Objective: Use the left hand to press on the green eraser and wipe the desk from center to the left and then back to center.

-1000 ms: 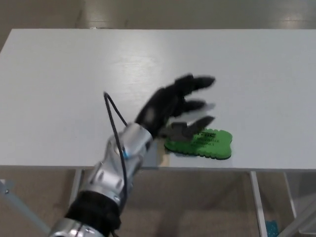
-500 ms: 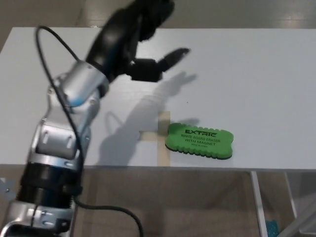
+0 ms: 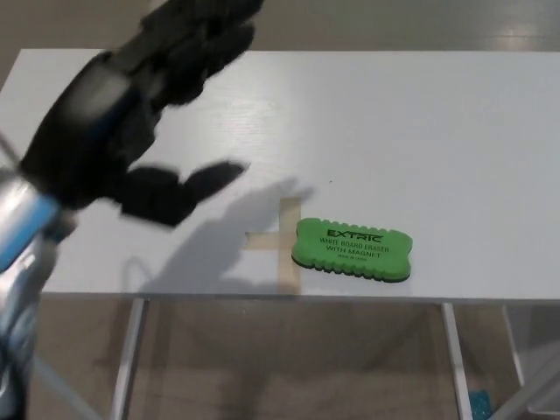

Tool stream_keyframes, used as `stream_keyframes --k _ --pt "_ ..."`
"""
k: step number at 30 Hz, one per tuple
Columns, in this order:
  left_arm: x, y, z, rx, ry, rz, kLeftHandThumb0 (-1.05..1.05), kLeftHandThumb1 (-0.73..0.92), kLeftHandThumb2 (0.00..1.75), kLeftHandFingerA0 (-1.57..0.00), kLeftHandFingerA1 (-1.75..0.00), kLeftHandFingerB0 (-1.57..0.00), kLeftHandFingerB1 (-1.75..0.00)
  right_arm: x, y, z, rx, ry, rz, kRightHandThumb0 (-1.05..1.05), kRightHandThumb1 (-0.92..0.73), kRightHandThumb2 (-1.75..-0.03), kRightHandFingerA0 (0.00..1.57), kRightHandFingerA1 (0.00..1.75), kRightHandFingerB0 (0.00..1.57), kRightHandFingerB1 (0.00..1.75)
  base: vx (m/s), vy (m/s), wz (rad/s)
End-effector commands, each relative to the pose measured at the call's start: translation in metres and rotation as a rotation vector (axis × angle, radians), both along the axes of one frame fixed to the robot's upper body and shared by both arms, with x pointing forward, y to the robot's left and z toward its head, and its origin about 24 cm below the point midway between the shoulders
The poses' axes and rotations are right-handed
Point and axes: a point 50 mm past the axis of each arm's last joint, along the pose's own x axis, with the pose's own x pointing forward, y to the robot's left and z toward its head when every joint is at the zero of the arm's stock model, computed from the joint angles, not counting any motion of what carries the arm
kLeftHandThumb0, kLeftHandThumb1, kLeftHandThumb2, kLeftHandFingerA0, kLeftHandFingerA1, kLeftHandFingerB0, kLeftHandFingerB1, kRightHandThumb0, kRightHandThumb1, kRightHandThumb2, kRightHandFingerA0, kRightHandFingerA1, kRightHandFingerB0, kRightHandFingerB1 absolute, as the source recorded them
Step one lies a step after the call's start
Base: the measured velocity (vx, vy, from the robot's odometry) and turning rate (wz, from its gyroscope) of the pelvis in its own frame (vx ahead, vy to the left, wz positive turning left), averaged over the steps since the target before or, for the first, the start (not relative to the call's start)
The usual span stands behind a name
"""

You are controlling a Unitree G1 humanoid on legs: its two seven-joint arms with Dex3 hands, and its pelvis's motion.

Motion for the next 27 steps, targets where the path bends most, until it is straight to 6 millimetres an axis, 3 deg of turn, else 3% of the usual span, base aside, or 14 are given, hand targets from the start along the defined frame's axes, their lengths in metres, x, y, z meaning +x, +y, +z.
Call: stream_keyframes --k 1,2,3,6,7,8,11,14,15,18,19,20,21,27 --pt "-0.087 0.023 -0.014 0.019 0.023 -0.237 -0.52 0.54 0.56 -0.17 -0.28 -0.23 -0.32 -0.02 0.0 -0.007 0.022 0.036 -0.077 -0.41 -0.76 -0.63 0.63 0.51 0.52 0.37 0.0 0.0 0.0" --pt "-0.091 0.027 -0.018 0.007 0.033 -0.212 -0.52 0.54 0.56 -0.17 -0.28 -0.23 -0.32 -0.021 0.0 -0.007 0.019 0.041 -0.077 -0.41 -0.76 -0.63 0.63 0.51 0.52 0.37 0.0 0.0 0.0" --pt "-0.097 0.035 -0.028 -0.025 0.077 -0.162 -0.28 0.33 0.89 -0.08 -0.52 -0.08 -0.49 -0.022 0.0 -0.008 0.011 0.046 -0.076 -0.41 -0.76 -0.63 0.62 0.5 0.51 0.37 0.0 0.0 0.0" --pt "-0.115 0.064 -0.06 -0.086 0.257 -0.016 -0.57 0.43 0.7 -0.18 -0.4 -0.26 -0.41 -0.026 -0.002 -0.008 0.008 0.053 -0.079 -0.41 -0.76 -0.63 0.61 0.49 0.49 0.36 0.0 0.0 0.0" --pt "-0.121 0.075 -0.073 -0.087 0.33 0.039 -0.58 0.43 0.71 -0.19 -0.41 -0.27 -0.42 -0.027 -0.004 -0.008 0.004 0.052 -0.081 -0.46 -0.63 -0.93 0.53 0.6 0.41 0.51 0.0 0.0 0.0" --pt "-0.126 0.082 -0.082 -0.086 0.377 0.074 -0.58 0.43 0.71 -0.19 -0.41 -0.27 -0.42 -0.028 -0.005 -0.007 0.0 0.051 -0.082 -0.46 -0.63 -0.93 0.53 0.6 0.41 0.51 0.0 0.0 0.0" --pt "-0.137 0.097 -0.118 -0.016 0.492 0.204 -0.59 0.43 0.7 -0.25 -0.42 -0.3 -0.42 -0.029 -0.007 -0.007 -0.003 0.044 -0.098 -0.47 -0.63 -0.92 0.52 0.59 0.41 0.51 0.0 0.0 0.0" --pt "-0.142 0.099 -0.128 0.011 0.518 0.24 -0.59 0.43 0.7 -0.25 -0.42 -0.3 -0.42 -0.029 -0.008 -0.007 -0.003 0.046 -0.101 -0.47 -0.63 -0.92 0.52 0.59 0.41 0.51 0.0 0.0 0.0" --pt "-0.144 0.103 -0.14 0.037 0.544 0.295 -0.55 0.5 0.55 -0.31 -0.33 -0.37 -0.35 -0.027 -0.007 -0.007 0.005 0.042 -0.105 -0.41 -0.75 -0.63 0.58 0.48 0.47 0.35 0.0 0.0 0.0" --pt "-0.15 0.113 -0.183 0.134 0.652 0.458 -0.58 0.52 0.56 -0.32 -0.33 -0.37 -0.34 -0.027 -0.004 -0.008 0.016 0.047 -0.11 -0.42 -0.75 -0.63 0.58 0.5 0.47 0.35 0.0 0.0 0.0" --pt "-0.154 0.122 -0.211 0.172 0.747 0.55 -0.6 0.52 0.57 -0.34 -0.34 -0.38 -0.34 -0.03 -0.004 -0.01 0.014 0.063 -0.109 -0.45 -0.62 -0.92 0.52 0.61 0.4 0.51 0.0 0.0 0.0" --pt "-0.154 0.122 -0.211 0.172 0.747 0.55 -0.6 0.52 0.57 -0.34 -0.34 -0.38 -0.34 -0.03 -0.004 -0.01 0.014 0.063 -0.109 -0.45 -0.62 -0.92 0.52 0.61 0.4 0.51 0.0 0.0 0.0" --pt "-0.159 0.137 -0.245 0.199 0.874 0.676 -0.65 0.44 0.82 -0.28 -0.45 -0.35 -0.48 -0.032 -0.005 -0.011 0.004 0.082 -0.108 -0.41 -0.75 -0.63 0.58 0.5 0.47 0.35 0.0 0.0 0.0" --pt "-0.184 0.17 -0.298 0.201 1.153 0.974 -0.69 0.46 0.82 -0.31 -0.45 -0.4 -0.47 -0.035 -0.007 -0.012 -0.004 0.099 -0.089 -0.42 -0.75 -0.63 0.56 0.48 0.47 0.35 0.0 0.0 0.0"
